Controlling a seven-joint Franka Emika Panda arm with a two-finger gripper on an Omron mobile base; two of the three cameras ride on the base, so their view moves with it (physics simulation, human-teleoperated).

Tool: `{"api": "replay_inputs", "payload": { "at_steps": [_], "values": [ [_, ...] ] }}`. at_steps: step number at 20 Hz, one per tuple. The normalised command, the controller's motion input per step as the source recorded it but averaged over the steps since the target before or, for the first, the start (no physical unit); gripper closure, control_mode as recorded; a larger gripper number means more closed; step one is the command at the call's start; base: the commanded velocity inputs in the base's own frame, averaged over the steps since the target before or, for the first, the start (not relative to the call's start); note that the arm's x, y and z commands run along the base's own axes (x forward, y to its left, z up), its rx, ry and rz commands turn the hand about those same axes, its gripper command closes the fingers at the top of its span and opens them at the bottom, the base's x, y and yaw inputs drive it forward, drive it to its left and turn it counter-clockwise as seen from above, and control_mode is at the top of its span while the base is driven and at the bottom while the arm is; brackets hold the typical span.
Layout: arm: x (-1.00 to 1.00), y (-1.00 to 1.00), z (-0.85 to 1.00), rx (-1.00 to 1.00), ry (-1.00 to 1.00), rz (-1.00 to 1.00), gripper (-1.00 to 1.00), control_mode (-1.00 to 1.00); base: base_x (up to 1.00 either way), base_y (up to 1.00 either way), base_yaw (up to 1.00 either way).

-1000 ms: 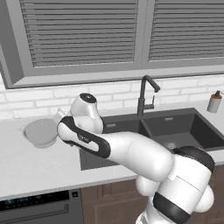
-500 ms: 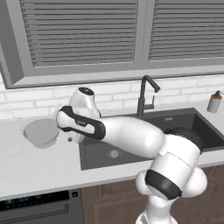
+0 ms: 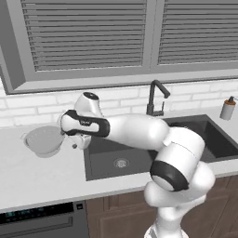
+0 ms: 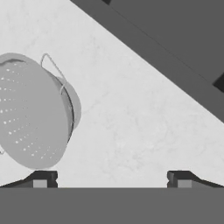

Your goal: Put the colander in the sink, put the peach in the colander, and turn on the sink faucet and pour water over the colander.

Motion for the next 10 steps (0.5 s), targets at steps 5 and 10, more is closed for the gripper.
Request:
{"api": "replay_inputs", "payload": {
  "at_steps": [5, 10],
  "values": [
    [0.23, 0.16, -0.25, 0.00, 0.00, 0.06, -1.00, -1.00, 0.00, 0.00, 0.00],
    [0.23, 0.22, -0.25, 0.00, 0.00, 0.06, -1.00, -1.00, 0.00, 0.00, 0.00]
  ]
}}
